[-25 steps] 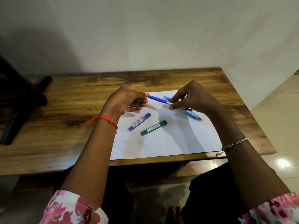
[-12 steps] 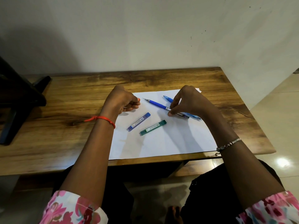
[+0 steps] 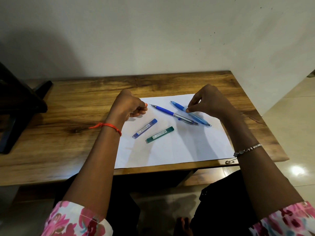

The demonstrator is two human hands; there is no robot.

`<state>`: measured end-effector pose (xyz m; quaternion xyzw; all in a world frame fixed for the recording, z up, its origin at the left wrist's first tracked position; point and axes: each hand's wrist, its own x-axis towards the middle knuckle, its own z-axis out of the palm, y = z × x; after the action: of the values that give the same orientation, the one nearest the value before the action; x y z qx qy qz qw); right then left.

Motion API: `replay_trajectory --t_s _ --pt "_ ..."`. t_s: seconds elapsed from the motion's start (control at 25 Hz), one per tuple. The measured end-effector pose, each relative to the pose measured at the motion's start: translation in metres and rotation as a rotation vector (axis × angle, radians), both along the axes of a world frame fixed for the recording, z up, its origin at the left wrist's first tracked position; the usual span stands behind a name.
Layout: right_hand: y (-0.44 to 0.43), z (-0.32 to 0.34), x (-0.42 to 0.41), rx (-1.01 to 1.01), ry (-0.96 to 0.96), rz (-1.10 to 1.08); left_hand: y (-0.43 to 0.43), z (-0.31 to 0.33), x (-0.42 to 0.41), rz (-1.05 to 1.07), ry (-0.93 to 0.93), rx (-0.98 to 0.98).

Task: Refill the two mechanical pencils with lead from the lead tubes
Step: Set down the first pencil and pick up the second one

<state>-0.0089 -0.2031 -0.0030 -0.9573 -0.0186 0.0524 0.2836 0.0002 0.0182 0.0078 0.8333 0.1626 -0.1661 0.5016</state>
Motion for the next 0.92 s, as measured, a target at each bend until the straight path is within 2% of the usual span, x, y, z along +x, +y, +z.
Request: replay_trajectory --t_s 0.28,0.4,0.52,0.6,0.68,0.8,0.92 --pt "-0.003 -0.01 0.006 -0.098 0.071 -0.059 -0.001 -0.002 0.002 -0.044 -0.068 -0.019" --pt "-0.001 -0.007 0.006 -0.088 -0.011 -0.08 -0.005 -0.002 0.002 -0.124 -0.217 -0.044" --pt "0.003 0.002 0.004 0.217 -0.171 -0.114 -0.016 -0.001 0.003 -0.162 -0.549 0.02" --pt "0.006 0.009 0.001 0.459 -0.185 -0.096 -0.023 -0.001 0.002 -0.218 -0.823 0.049" --pt "0.011 0.012 -0.003 0.576 -0.14 -0.038 -0.027 -0.002 -0.001 -0.327 -0.986 0.127" --pt "0.014 0.013 -0.003 0.698 -0.091 -0.001 -0.028 -0.008 -0.003 -0.467 -0.936 0.245" --pt "0.012 0.013 0.0 0.885 -0.086 -0.042 -0.03 -0.006 -0.007 -0.466 -0.792 0.092"
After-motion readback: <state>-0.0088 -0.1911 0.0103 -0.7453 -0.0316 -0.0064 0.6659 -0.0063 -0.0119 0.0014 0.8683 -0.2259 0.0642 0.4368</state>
